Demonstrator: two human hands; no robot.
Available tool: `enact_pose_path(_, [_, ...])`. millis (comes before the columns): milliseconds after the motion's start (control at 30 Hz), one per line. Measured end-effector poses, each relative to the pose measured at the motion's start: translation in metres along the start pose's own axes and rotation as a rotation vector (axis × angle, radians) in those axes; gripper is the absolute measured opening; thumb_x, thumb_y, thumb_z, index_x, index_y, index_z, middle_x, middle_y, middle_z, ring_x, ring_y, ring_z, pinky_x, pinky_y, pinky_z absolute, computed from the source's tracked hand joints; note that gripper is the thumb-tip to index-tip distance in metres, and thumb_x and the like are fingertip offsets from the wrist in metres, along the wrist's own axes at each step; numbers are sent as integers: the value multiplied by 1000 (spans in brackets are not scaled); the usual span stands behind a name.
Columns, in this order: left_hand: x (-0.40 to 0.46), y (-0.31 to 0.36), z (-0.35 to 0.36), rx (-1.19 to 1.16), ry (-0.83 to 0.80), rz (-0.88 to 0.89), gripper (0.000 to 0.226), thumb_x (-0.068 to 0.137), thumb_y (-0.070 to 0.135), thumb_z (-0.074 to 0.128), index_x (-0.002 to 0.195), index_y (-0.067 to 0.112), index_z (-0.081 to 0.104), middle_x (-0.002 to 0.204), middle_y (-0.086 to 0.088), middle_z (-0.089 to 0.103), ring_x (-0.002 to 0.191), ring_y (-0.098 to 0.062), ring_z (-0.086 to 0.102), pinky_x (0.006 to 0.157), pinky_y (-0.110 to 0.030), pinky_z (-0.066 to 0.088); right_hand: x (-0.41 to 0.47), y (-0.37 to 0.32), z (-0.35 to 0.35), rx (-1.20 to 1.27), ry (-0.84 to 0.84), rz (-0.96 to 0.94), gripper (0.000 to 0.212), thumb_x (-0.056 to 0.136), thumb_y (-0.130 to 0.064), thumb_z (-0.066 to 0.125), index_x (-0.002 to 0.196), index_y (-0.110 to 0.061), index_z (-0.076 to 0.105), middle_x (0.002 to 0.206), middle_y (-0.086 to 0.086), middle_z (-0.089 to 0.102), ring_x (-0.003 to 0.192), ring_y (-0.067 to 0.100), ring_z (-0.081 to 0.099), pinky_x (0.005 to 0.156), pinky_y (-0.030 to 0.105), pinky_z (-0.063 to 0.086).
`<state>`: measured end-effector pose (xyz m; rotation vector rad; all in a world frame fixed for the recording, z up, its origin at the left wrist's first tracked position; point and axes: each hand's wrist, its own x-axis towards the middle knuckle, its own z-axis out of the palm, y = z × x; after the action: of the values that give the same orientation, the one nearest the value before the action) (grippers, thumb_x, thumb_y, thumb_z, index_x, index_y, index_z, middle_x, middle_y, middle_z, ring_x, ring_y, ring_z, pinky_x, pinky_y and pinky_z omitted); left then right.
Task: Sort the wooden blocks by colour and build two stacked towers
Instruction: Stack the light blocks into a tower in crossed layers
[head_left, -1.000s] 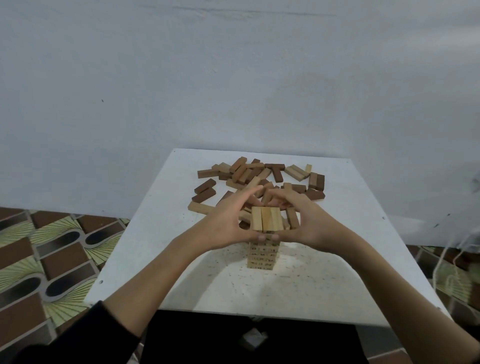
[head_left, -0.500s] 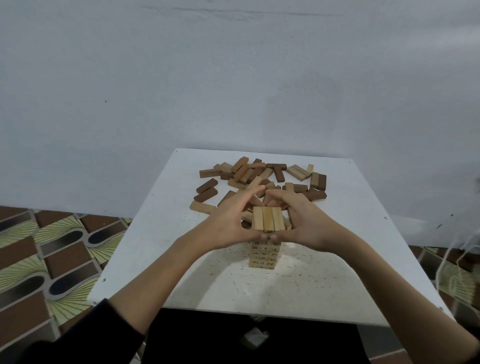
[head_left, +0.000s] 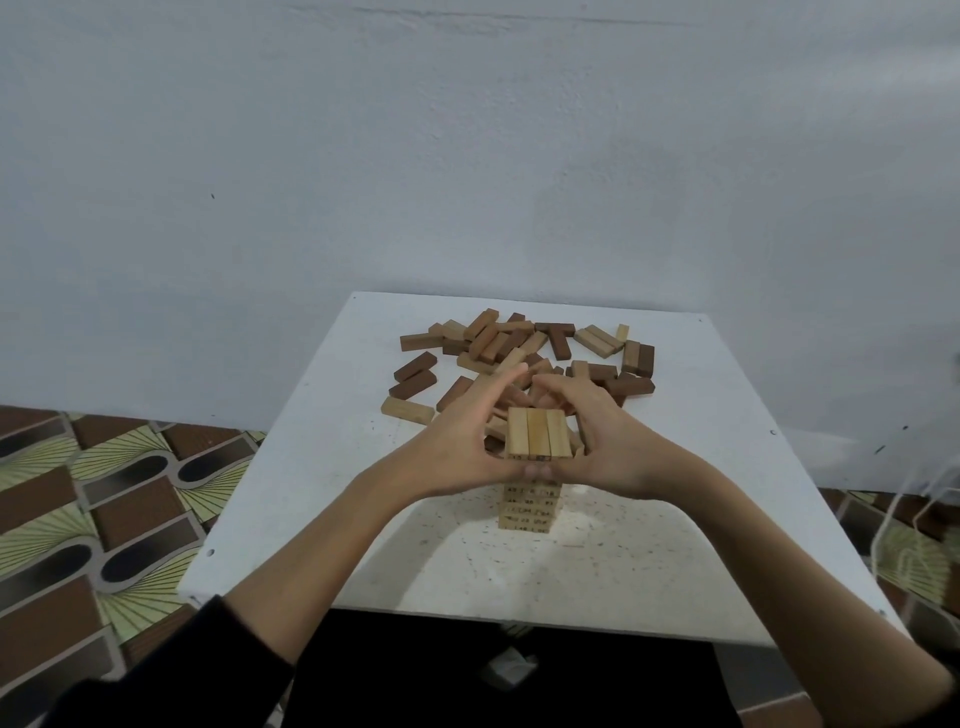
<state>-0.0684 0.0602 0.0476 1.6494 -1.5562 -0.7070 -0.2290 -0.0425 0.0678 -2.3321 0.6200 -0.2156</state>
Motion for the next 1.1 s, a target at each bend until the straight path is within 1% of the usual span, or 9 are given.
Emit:
enact_pose_path(67, [-5,0,-1,-96,-34,-25,103,64,55,79,144,41,15,138,18,35,125,15,32,97,-7,34,-2,3,-3,86,-38,2,88,70,-39,80,140,-27,29,129,-6,37,124,12,35,106,35,35])
enact_pose_path(167, [-12,-3,4,-343,7,-115,103,65,85,49,148,34,16,148,21,24,136,8,22,106,-13,26,-13,-2,-2,318,-9,53,66,78,-49,63,133,-35,29,138,-13,31,130,2,30,105,25,30])
enact_pose_path(300, [-21,-21,21,-586,90,-179,55,105,34,9,144,3,31,149,-15,36,116,2,48,79,7,28,-18,-8,23,641,156,156,53,79,-67,24,118,-39,46,121,-23,50,118,-1,41,109,24,27])
enact_pose_path(367, [-8,-8,32,-597,93,-238,65,102,44,0,135,15,47,129,-14,55,93,2,57,77,-6,39,-16,-6,38,776,209,217,73,77,-70,19,133,-30,41,125,-21,51,125,6,38,116,37,18])
enact_pose_path(433, [-8,-2,34,-635,96,-233,67,100,51,1,134,17,48,126,-10,57,101,-9,56,87,-20,38,-15,-4,46,806,231,250,91,74,-76,17,147,-22,25,146,-7,39,135,11,33,118,43,16])
enact_pose_path(533, [-10,4,39,-721,98,-251,56,104,37,4,139,13,40,152,-12,31,130,-12,35,97,-18,29,-13,-5,52,824,263,250,88,71,-80,16,138,-27,39,140,-7,46,132,11,38,117,42,21])
enact_pose_path(700, [-9,10,40,-714,31,-261,76,83,68,3,130,28,47,145,-1,45,134,-9,39,108,-24,29,-11,-6,57,840,280,259,101,69,-90,18,144,-24,31,143,-5,41,139,19,31,116,49,20])
enact_pose_path(833, [-9,8,43,-730,-17,-250,75,88,65,0,129,26,49,143,4,47,127,-1,43,92,-13,36,-10,-4,59,861,287,251,100,69,-90,21,144,-24,32,147,5,40,138,20,32,115,51,21])
enact_pose_path(1100, [-10,10,41,-721,-25,-238,81,80,71,6,130,24,49,135,7,52,127,-5,45,93,-15,37,-10,-1,58,832,229,208,81,79,-81,21,130,-25,48,134,-4,51,130,14,41,115,50,23])
